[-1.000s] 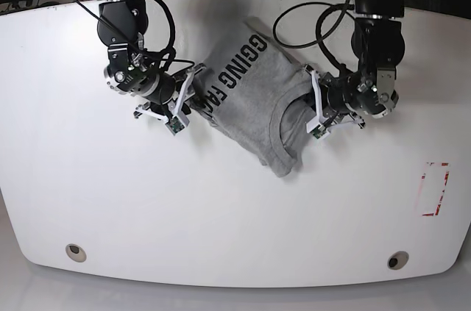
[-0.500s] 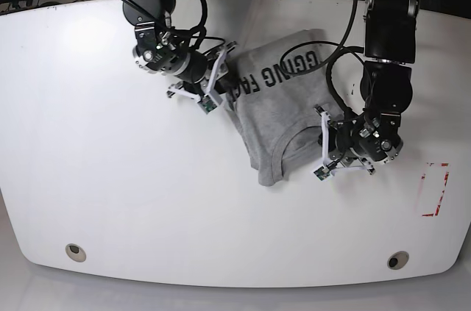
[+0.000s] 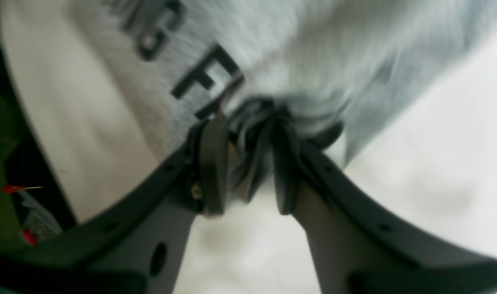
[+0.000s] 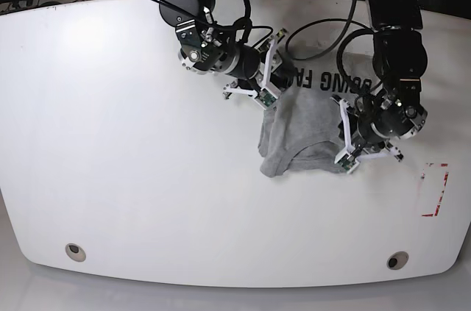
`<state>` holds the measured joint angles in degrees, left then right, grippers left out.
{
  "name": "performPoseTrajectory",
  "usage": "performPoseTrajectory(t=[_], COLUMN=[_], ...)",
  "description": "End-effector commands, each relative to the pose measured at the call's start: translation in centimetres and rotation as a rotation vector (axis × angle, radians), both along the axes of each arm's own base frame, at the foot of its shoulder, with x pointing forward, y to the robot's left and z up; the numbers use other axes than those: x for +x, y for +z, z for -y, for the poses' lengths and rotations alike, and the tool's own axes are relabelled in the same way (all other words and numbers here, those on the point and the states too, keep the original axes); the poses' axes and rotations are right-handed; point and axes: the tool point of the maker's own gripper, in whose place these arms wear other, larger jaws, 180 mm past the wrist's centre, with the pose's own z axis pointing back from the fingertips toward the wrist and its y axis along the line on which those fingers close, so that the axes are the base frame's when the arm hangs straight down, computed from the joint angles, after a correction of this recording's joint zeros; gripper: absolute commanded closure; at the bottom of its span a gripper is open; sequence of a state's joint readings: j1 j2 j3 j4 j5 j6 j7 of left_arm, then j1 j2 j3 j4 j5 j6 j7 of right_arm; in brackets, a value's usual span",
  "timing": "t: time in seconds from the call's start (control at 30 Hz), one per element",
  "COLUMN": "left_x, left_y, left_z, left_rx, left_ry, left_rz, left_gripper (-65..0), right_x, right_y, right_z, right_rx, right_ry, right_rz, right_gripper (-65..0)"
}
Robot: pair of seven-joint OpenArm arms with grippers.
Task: Fold the T-shirt properly
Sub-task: 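Fold the shirt over toward the left gripper with both grippers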
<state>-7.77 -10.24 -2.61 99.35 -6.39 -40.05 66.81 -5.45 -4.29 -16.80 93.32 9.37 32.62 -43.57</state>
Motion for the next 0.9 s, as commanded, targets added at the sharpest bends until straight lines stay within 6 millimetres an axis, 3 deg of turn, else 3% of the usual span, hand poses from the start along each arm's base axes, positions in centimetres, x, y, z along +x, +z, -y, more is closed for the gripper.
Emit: performPoseTrajectory(t=[0.0, 0.1, 0.23, 0.43, 0.63, 0.87], left_x=[-0.3, -1.9, -3.9, -5.4, -6.2, -6.3], left_y=[0.2, -1.6, -3.5, -7.2, -8.9, -7.4], left_z=[1.2, 2.3, 3.7, 2.8, -3.5, -11.5], left_rx=[-0.028, -0.055, -0.127, -0.179, -0.127, -0.037], left_ry=[-0.007, -0.007, -0.023, 0.057, 0.178, 0.261], left_rz=[0.019, -0.027, -0.047, -0.127, -0.18, -0.147], left_gripper=[-22.8, -28.6, -31.2, -34.9, -34.7, -34.7], right_x=[0.6, 0.9, 1.4, 2.1, 3.6, 5.2], right_y=[1.4, 1.4, 1.1, 0.9, 2.7, 4.1], right_z=[-0.5, -0.2, 1.0, 3.2, 6.7, 10.9], right_rx=[0.039, 0.031, -0.001, -0.04, -0.048, -0.098], right_ry=[0.003, 0.0, 0.002, -0.019, -0.129, -0.235], right_rz=[0.039, 0.045, 0.06, 0.078, 0.126, 0.16], right_gripper=[-17.4, -17.4, -17.4, -17.4, -17.4, -17.4])
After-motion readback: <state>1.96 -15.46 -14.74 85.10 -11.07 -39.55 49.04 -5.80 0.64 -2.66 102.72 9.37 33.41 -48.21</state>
